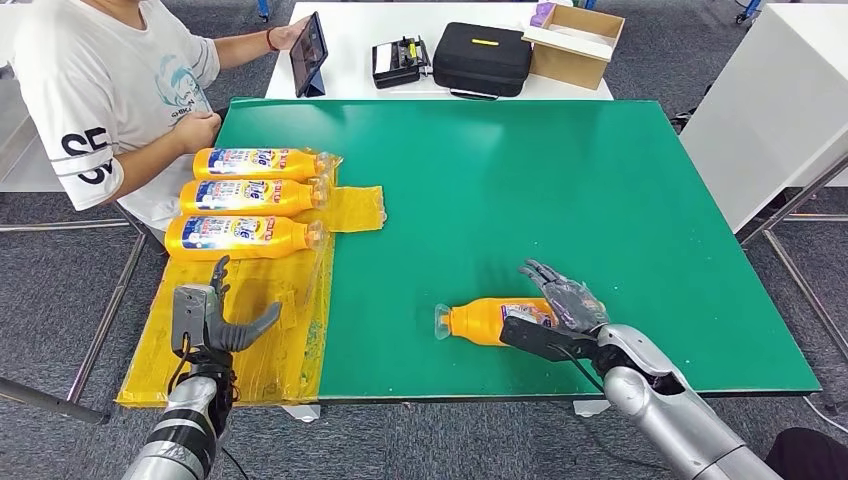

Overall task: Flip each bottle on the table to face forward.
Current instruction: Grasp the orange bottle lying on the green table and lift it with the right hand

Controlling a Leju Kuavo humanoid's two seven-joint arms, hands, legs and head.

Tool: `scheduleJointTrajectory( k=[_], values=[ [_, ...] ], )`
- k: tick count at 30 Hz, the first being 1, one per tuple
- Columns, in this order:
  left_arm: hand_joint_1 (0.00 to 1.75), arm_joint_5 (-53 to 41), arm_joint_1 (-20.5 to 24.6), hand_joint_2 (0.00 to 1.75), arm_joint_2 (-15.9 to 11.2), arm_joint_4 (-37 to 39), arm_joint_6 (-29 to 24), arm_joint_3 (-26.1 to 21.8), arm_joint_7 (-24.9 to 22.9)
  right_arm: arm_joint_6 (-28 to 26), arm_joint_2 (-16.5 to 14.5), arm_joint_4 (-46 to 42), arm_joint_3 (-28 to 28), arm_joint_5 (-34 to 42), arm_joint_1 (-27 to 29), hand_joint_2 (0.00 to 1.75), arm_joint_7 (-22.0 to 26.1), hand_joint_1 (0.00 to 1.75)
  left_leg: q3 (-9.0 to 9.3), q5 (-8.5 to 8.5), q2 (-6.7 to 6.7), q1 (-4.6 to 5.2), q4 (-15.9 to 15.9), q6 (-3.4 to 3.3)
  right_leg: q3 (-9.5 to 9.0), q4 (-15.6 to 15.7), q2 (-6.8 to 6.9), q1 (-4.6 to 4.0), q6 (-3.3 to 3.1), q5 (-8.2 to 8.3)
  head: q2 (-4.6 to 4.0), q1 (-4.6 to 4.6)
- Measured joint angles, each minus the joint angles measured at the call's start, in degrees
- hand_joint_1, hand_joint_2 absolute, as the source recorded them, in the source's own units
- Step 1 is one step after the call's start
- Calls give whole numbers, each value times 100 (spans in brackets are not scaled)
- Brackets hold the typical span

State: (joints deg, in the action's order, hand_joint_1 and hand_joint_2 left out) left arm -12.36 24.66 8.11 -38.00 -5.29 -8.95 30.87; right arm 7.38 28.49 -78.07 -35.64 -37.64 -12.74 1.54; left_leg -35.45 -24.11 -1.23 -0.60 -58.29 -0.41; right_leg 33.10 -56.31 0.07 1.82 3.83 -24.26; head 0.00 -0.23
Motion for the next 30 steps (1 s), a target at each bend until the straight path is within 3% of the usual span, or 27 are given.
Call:
scheduleJointTrajectory(
  k=[20, 30],
  values=[
    [0, -72, 8, 175, 42, 66, -53, 150, -102, 26, -527, 921, 14, -38, -363, 175, 128, 0, 3, 3, 1, 0, 0, -2, -2, 0, -1, 0, 1, 1, 0, 1],
    [0, 42, 69, 175, 65, 225, 0, 189, -95, 542, -308, 1182, -153, -105, -710, 175, 76, 0, 4, 3, 0, 2, -1, -2, -3, 1, 0, 2, 4, 3, 0, 1]
  ],
)
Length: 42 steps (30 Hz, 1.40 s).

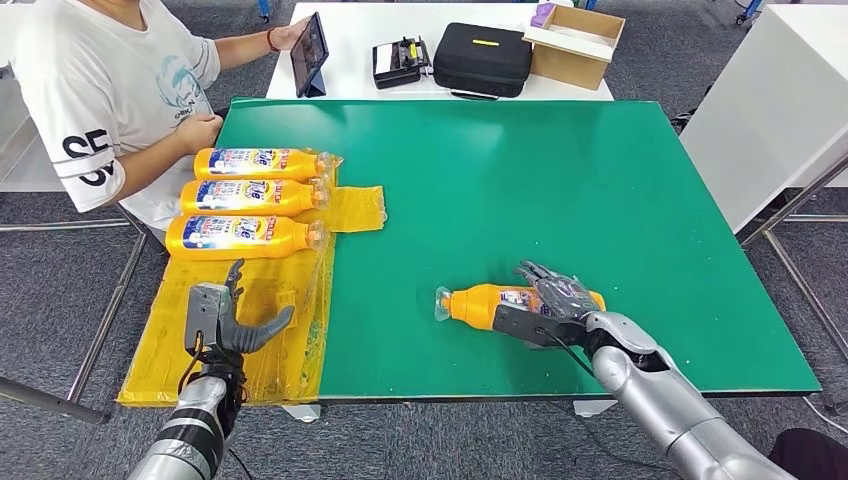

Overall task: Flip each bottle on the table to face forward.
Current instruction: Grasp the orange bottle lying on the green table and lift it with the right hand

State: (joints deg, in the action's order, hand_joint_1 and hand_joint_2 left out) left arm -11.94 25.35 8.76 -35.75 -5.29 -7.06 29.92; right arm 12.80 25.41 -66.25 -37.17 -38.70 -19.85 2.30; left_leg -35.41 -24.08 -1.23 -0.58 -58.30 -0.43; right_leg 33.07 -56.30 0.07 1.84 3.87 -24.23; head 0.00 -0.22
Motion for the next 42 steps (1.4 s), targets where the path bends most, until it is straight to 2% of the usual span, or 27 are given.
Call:
scheduleJointTrajectory(
  k=[6, 13, 14, 15, 17, 18, 19, 24, 28, 33, 42],
  values=[
    [0, 51, 25, 175, 7, 61, 10, 4, 11, 204, 203, 68, -171, 99, -167, 175, -86, 0, 0, 0, 0, 0, 0, 0, 0, 0, 0, 0, 2, 1, 0, -2],
    [0, 146, 28, 175, 11, 97, 17, 3, 39, 668, 763, -4, -533, 527, -437, 175, -246, 3, -4, 0, -2, 5, 0, -1, 0, -1, 1, 4, 3, 2, 0, -1],
    [0, 152, 31, 175, 11, 102, 17, 3, 40, 676, 810, -13, -566, 536, -457, 175, -250, 29, -4, 0, -1, 5, 0, -1, 1, -1, 1, 4, 3, 2, 0, -1],
    [0, 162, 35, 175, 13, 107, 18, 4, 41, 684, 849, -20, -599, 546, -476, 175, -257, 65, -4, 0, -1, 6, 0, -1, 1, 0, 1, 4, 3, 2, 0, -1],
    [0, 185, 38, 175, 15, 120, 25, 4, 43, 737, 922, -37, -676, 597, -529, 175, -284, 148, -4, 0, -2, 6, -1, -1, 2, -1, 1, 4, 3, 2, 0, -2],
    [0, 204, 39, 175, 15, 126, 34, 3, 44, 796, 968, -53, -722, 642, -569, 175, -300, 166, -4, 0, -2, 6, -1, -1, 2, -1, 1, 4, 3, 2, 0, -3],
    [0, 220, 39, 175, 15, 132, 45, 2, 48, 871, 1022, -77, -773, 693, -618, 175, -312, 173, -4, 0, -2, 6, 0, -1, 2, -1, 1, 4, 3, 2, 0, -3],
    [0, 308, 41, 175, 17, 173, 79, -2, 73, 1260, 1342, -250, -1066, 944, -952, 175, -354, 175, -5, 0, -1, 6, -1, -1, 2, -1, 1, 4, 3, 2, 0, -1],
    [0, 351, 41, 175, 26, 188, 76, -5, 100, 1326, 1488, -357, -1259, 1049, -1125, 175, -369, 175, -5, 0, -3, 6, -1, -1, 3, -1, 2, 4, 3, 2, 0, -2],
    [0, 418, 36, 175, 63, 217, 55, -7, 138, 1155, 1587, -447, -1450, 1267, -1152, 175, -389, 175, -7, 0, -3, 6, -1, -1, 4, -1, 1, 4, 3, 2, 0, -2],
    [0, 440, 37, 175, 111, 306, 35, -5, 163, 719, 1543, -359, -1734, 1443, -1037, 175, -254, 175, -7, 0, -2, 5, -1, -1, 5, -1, 1, 4, 3, 2, 0, -2]
  ],
)
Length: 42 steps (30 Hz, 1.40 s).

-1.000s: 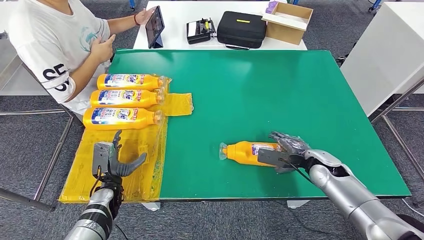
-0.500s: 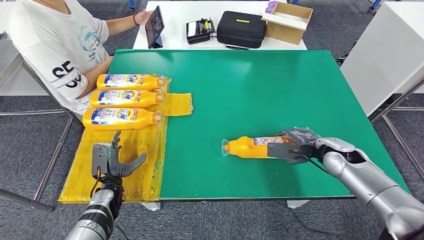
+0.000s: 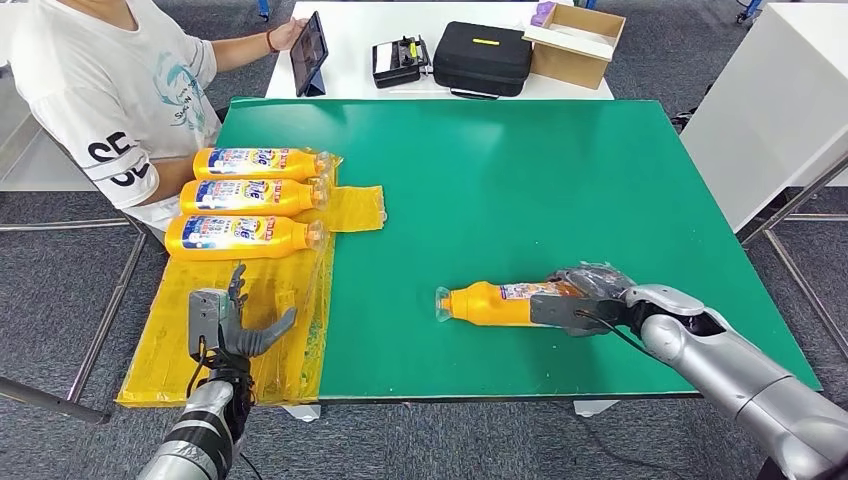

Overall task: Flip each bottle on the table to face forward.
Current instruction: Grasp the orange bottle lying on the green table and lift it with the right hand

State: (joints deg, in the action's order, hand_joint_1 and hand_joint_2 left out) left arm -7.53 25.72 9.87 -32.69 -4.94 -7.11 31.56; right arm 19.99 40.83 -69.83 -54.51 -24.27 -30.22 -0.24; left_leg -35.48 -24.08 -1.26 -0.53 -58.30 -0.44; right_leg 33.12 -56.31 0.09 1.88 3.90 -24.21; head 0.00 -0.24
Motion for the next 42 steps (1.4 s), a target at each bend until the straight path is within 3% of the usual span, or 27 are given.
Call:
scheduleJointTrajectory(
  k=[2, 4, 8, 12, 17, 24, 27, 30, 35, 42],
  values=[
    [0, 34, -2, 175, 11, 10, -1, 1, 7, -338, -69, 30, 22, -7, 95, 175, 100, 175, -1, 0, 0, 0, 0, 0, -1, 0, 0, -1, 0, 0, 0, 1],
    [0, 84, -23, 175, 19, 2, -4, 1, 22, -1016, -271, 45, 208, -122, 311, 175, 247, 175, -2, 0, 0, -3, 1, 0, -2, -1, 0, -3, 0, 0, 0, 1],
    [0, 170, -223, 175, 48, -310, 20, 2, -5, -2725, -1240, -180, 1228, -958, 1064, 175, 604, 175, -2, -1, 3, -10, 2, 1, 3, -3, -2, -15, -2, -2, 0, -1],
    [0, 275, -513, 175, 89, -941, 120, 20, -174, -3575, -2149, -737, 2182, -1649, 1662, 175, 775, 175, -5, -1, -3, -17, 4, 3, 9, -5, 3, -18, -6, -6, 0, -2],
    [0, 402, -743, 175, 98, -1571, 179, 98, -319, -3832, -2798, -1234, 2997, -1860, 2063, 175, 932, 175, -7, 0, -2, -13, 5, 2, 9, -2, 1, -11, -6, -5, 0, 2],
    [0, 1078, -1027, 175, 101, -2433, 579, 235, -567, -4832, -3532, -1757, 3731, -2021, 2408, 175, 1519, 175, -5, 1, 0, -10, 4, 1, 9, -2, 0, -7, -4, -3, 0, 1],
    [0, 1093, -1139, 175, 98, -2785, 642, 413, -680, -4709, -3780, -1734, 3855, -1973, 2492, 175, 1534, 175, -5, 0, 3, -10, 4, 2, 10, -2, -1, -9, -4, -3, 0, 0],
    [0, 1254, -1181, 175, 93, -2941, 911, 647, -877, -4574, -4052, -1291, 3909, -1756, 2529, 175, 1839, 175, -5, 0, 2, -12, 5, 2, 9, -2, 0, -11, -5, -4, 0, 2],
    [0, 1925, -1255, 175, 40, -2933, 1684, 1033, -1081, -4911, -4673, -107, 3936, -1415, 2610, 175, 2591, 175, -5, 0, 7, -12, 5, 2, 12, -3, -4, -12, -5, -4, 0, 1],
    [0, 1443, -1257, 175, -92, -2884, 1462, 1461, -1012, -4850, -5274, 1015, 3759, -1276, 2642, 175, 2858, 175, -6, 0, 7, -13, 6, 2, 14, -3, -5, -11, -7, -5, 0, 2]
  ],
)
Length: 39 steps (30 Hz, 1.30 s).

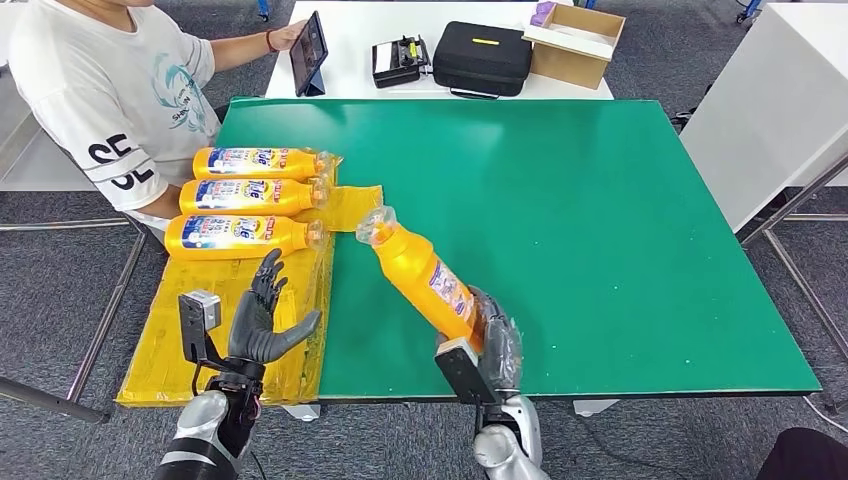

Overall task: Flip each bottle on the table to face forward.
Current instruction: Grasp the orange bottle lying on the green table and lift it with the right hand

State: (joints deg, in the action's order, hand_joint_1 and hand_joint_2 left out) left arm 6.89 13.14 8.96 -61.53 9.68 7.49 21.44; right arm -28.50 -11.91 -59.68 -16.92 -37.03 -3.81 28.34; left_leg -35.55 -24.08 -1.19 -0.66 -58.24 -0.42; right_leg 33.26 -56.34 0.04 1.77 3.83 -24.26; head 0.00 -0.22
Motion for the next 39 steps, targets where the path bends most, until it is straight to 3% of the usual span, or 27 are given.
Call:
scheduleJointTrajectory(
  k=[11, 18, 31, 39],
  values=[
    [0, -31, 2, 175, -71, 11, -18, 134, -25, 24, -154, 270, -107, -20, 0, 175, -31, 175, 0, 0, 0, 1, 0, 0, -1, 1, 0, 2, 0, 0, 0, 1],
    [0, 312, 201, 175, -191, 531, 786, 352, -50, 584, -398, 776, -920, 86, -147, 175, 77, 175, 0, 2, 1, -2, 0, 3, 1, 0, -2, -2, -1, 0, 0, -1],
    [0, 481, 231, 175, -392, 961, 1051, 354, 55, 527, -414, 1353, -1230, 122, -343, 175, 297, 175, 3, 2, 3, -2, 0, 3, 3, 0, -5, -1, -1, 0, 0, 1],
    [0, 896, 197, 175, -449, 961, 1587, 375, 162, 452, -422, 1553, -1431, 106, -469, 175, 295, 175, 2, 3, 3, -2, 0, 4, 2, 0, -5, -1, -1, 0, 0, 1]
  ],
)
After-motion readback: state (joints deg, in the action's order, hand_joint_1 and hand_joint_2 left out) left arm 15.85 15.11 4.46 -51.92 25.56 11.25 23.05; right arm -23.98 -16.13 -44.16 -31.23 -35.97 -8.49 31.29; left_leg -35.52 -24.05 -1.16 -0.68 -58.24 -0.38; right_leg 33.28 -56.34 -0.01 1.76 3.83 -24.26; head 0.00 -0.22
